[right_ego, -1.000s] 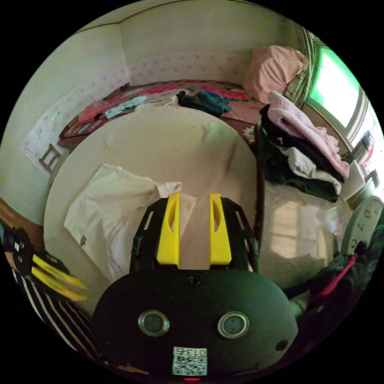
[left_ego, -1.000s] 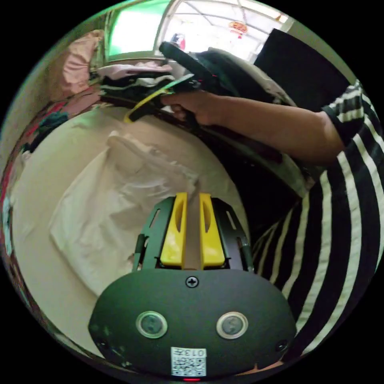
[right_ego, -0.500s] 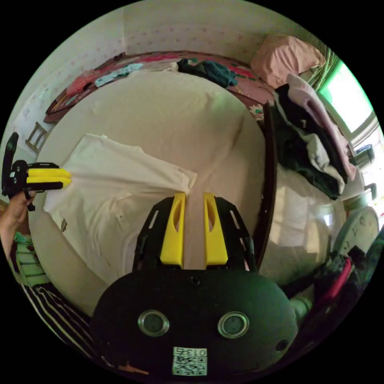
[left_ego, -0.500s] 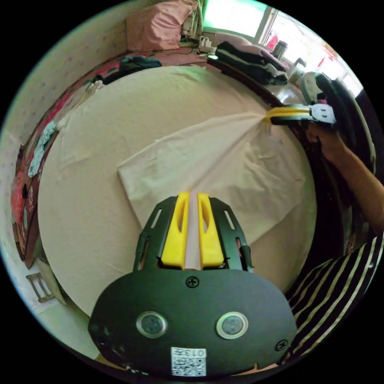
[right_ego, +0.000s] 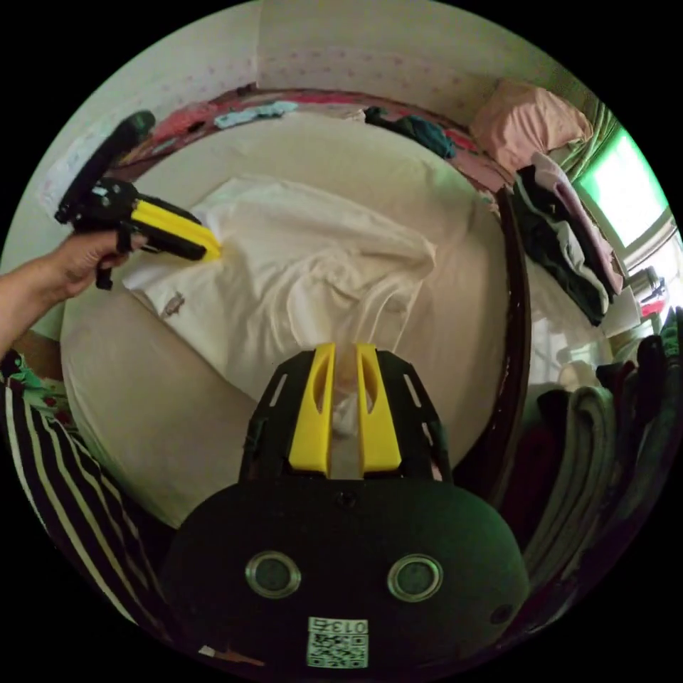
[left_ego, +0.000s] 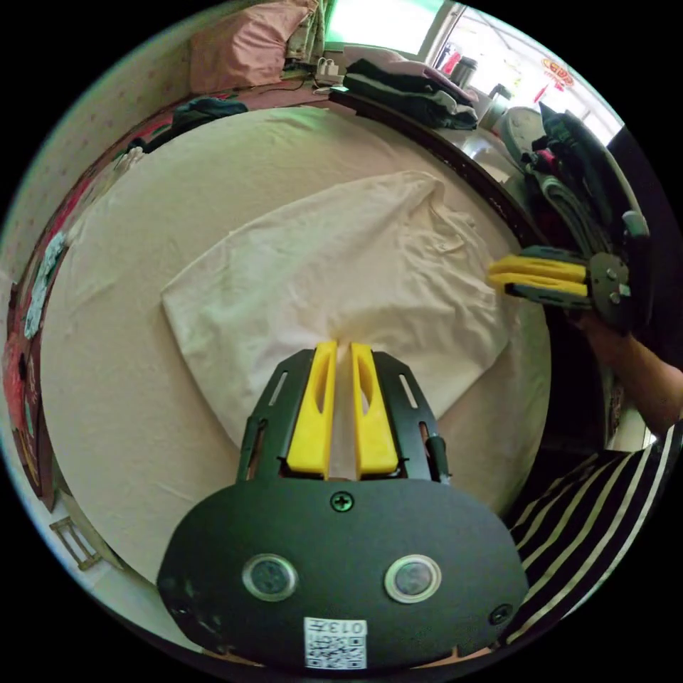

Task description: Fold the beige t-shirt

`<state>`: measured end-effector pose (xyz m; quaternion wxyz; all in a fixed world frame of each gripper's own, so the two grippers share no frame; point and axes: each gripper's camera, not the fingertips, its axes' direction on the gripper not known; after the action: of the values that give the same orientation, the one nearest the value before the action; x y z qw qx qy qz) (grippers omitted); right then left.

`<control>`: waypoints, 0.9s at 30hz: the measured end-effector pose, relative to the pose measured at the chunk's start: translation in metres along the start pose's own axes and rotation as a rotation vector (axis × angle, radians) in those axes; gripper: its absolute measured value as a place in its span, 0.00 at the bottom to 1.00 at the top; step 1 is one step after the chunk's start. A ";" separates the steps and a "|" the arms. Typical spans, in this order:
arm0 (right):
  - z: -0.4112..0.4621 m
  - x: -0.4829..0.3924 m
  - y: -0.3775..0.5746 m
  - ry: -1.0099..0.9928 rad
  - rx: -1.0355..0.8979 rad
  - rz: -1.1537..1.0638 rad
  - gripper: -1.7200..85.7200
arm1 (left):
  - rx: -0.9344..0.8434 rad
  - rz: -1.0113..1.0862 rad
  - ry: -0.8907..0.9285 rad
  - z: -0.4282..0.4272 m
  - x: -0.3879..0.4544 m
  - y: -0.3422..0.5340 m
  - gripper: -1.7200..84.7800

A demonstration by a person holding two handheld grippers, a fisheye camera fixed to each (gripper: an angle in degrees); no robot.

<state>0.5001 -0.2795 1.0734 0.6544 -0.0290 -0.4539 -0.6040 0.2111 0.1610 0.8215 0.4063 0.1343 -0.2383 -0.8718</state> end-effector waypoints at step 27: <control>0.022 0.003 -0.001 0.011 -0.016 0.062 0.09 | 0.097 -0.268 0.058 -0.032 -0.094 0.065 0.14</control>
<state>0.4862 -0.2694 1.0879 0.6751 -0.0448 -0.4441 -0.5873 0.3262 0.1883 0.8323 0.2857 0.2093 -0.2482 -0.9016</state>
